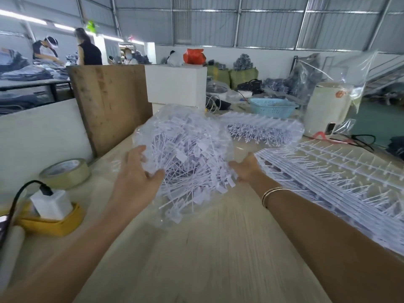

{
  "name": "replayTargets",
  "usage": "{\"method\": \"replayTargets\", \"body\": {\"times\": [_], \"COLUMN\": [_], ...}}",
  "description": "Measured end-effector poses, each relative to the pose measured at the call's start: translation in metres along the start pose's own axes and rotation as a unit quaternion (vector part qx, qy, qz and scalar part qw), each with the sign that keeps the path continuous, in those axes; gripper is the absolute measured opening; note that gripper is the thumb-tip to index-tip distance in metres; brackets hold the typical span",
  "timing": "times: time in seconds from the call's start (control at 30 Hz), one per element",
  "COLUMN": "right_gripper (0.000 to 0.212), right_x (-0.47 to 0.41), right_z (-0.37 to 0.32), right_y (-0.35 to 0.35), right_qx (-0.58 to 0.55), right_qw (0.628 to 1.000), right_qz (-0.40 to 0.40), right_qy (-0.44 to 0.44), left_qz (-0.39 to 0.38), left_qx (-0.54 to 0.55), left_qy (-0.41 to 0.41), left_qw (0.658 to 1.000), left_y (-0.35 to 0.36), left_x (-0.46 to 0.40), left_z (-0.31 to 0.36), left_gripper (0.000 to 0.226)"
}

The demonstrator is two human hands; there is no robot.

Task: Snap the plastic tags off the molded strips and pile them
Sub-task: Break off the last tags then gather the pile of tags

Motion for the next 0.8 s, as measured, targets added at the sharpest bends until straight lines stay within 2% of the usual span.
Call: {"method": "replayTargets", "body": {"times": [0.1,0.17,0.23,0.33,0.4,0.47,0.5,0.6,0.7,0.8], "right_gripper": [0.036,0.039,0.037,0.028,0.036,0.047,0.048,0.04,0.027,0.028], "right_x": [-0.008,-0.011,-0.014,-0.014,-0.006,0.007,0.014,0.031,0.035,0.037], "right_z": [0.0,-0.007,-0.016,-0.014,-0.006,0.001,0.001,-0.004,-0.033,-0.058], "right_y": [0.021,0.021,0.015,-0.001,0.003,0.017,0.024,0.039,0.045,0.06], "right_qx": [0.109,0.167,0.15,0.086,0.157,0.243,0.246,0.166,0.098,0.021], "right_qw": [0.994,0.985,0.986,0.996,0.985,0.956,0.949,0.952,0.969,0.977], "right_qz": [-0.014,0.011,0.014,-0.009,-0.078,-0.164,-0.194,-0.255,-0.218,-0.198], "right_qy": [-0.025,-0.052,-0.064,-0.026,0.0,-0.011,-0.019,-0.016,-0.055,-0.081], "left_qz": [-0.085,-0.15,-0.197,-0.237,-0.234,-0.209,-0.2,-0.219,-0.244,-0.244], "left_qx": [-0.052,-0.127,-0.215,-0.323,-0.356,-0.364,-0.368,-0.385,-0.387,-0.424], "left_qy": [0.041,0.087,0.113,0.127,0.136,0.143,0.144,0.136,0.126,0.12], "left_qw": [0.994,0.977,0.95,0.907,0.894,0.896,0.897,0.886,0.881,0.864], "left_y": [0.022,0.046,0.07,0.093,0.101,0.102,0.102,0.109,0.114,0.113], "left_x": [0.024,0.039,0.047,0.049,0.048,0.046,0.045,0.044,0.038,0.033], "left_z": [0.016,0.027,0.029,0.022,0.019,0.021,0.022,0.017,0.015,0.017], "left_gripper": [0.081,0.094,0.101,0.096,0.088,0.074,0.068,0.069,0.081,0.098]}}
Point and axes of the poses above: each hand's wrist, its own x-axis away from the middle knuckle, its own y-axis out of the palm, z = x × y, the point moved 9 cm from there along -x, towards the middle knuckle, and after that the axes turned 5 degrees about y, right-handed, at the moved point
